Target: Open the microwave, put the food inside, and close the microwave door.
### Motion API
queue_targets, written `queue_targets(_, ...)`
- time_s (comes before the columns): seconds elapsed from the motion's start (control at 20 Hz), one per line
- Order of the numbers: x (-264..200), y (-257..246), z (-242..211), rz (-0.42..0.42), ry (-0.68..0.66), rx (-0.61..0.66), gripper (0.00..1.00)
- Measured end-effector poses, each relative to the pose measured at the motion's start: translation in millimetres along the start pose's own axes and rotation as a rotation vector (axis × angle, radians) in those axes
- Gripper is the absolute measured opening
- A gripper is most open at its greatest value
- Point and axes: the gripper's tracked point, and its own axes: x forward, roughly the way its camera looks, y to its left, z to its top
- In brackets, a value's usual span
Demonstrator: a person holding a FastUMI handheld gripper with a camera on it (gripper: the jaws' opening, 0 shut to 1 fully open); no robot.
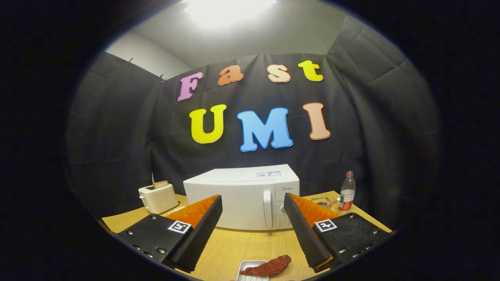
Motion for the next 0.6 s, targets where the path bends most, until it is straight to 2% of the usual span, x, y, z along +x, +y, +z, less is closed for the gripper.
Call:
queue_targets(0.3, 57.0, -12.7, -20.1, -0.078, -0.003, -0.062, 0.99)
queue_targets(0.6, 119.8, -22.6, -51.4, -0.114, 0.040, -0.001, 0.99)
